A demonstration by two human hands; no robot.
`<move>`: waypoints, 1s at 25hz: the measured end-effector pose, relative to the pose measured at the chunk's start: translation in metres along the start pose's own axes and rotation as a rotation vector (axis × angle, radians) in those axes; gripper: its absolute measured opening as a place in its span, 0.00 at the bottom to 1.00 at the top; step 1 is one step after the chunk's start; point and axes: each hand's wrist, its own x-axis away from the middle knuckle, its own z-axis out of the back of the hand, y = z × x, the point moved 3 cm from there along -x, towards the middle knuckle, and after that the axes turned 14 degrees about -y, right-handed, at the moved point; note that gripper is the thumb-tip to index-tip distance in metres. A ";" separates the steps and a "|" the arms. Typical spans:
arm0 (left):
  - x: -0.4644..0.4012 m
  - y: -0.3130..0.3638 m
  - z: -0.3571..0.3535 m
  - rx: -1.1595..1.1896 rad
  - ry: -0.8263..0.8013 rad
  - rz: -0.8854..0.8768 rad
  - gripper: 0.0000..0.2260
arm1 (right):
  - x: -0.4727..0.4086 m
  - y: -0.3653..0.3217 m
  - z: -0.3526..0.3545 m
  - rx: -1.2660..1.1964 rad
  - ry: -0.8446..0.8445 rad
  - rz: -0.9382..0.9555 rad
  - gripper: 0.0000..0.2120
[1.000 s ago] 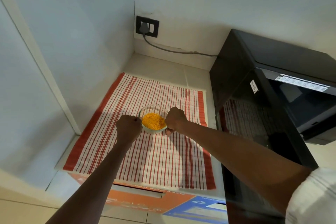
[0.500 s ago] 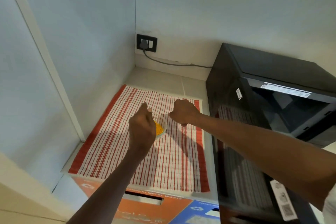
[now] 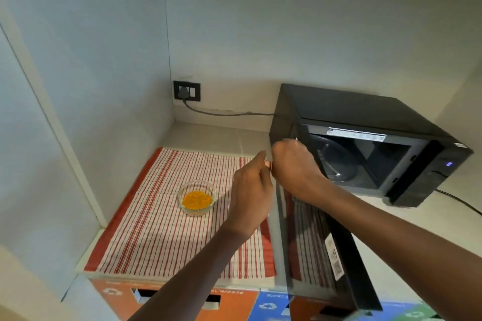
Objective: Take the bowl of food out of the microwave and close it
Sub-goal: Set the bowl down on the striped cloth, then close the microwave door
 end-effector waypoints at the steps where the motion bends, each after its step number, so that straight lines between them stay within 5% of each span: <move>1: 0.000 0.006 -0.004 0.017 -0.002 -0.019 0.12 | 0.011 0.005 0.006 -0.007 0.022 -0.022 0.03; 9: -0.001 0.029 -0.027 0.008 -0.335 -0.241 0.18 | 0.110 0.028 0.018 -0.070 0.145 -0.173 0.09; 16: -0.005 0.035 -0.050 0.028 -0.651 -0.271 0.17 | 0.167 0.038 0.008 -0.125 0.022 -0.299 0.15; 25: -0.008 0.048 -0.075 -0.044 -0.752 -0.195 0.17 | 0.191 0.069 -0.002 -0.203 -0.049 -0.336 0.13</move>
